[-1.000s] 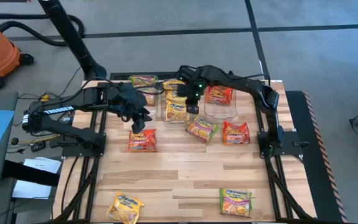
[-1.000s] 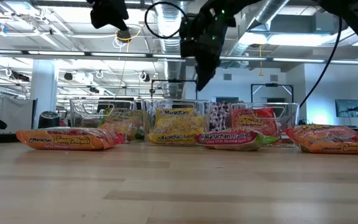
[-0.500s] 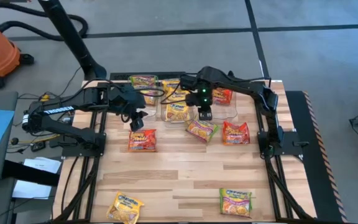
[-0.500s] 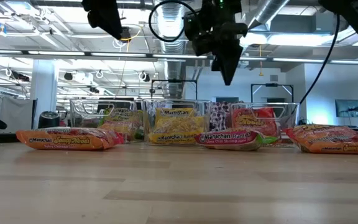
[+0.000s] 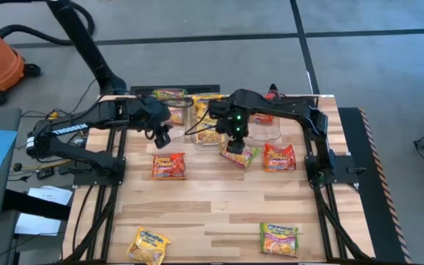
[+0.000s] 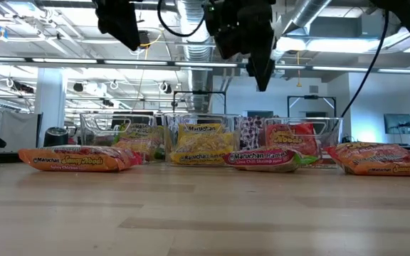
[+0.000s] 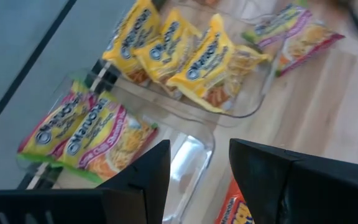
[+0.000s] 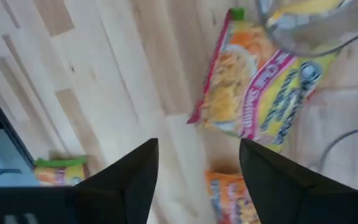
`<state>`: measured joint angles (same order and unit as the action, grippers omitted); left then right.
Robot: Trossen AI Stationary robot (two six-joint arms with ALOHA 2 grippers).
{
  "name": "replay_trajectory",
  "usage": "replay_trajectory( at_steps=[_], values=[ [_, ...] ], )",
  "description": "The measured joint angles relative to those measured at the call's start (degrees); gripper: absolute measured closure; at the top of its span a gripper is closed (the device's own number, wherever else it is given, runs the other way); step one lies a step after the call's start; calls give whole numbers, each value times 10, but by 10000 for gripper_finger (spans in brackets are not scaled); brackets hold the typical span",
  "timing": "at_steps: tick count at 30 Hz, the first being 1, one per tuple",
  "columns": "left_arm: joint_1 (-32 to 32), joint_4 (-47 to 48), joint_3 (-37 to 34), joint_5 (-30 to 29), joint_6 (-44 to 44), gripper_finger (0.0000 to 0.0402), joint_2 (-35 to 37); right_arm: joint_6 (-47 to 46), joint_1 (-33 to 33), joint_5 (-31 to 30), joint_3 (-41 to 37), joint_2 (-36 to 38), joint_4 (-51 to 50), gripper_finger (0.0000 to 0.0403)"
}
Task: Sort Maruchan noodles
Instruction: Put the green noodle pack into the left transparent bin
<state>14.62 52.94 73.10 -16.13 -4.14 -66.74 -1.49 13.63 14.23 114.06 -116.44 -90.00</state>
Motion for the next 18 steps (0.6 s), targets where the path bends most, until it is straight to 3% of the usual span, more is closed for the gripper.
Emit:
replay_trajectory(
  at_steps=[7,18],
  values=[
    [27,4,0,7,-11,248,0,-94,-62,-21,-46,0,10,152],
    [29,6,0,8,0,248,0,-224,-112,-156,-184,-1,137,152]
  ],
)
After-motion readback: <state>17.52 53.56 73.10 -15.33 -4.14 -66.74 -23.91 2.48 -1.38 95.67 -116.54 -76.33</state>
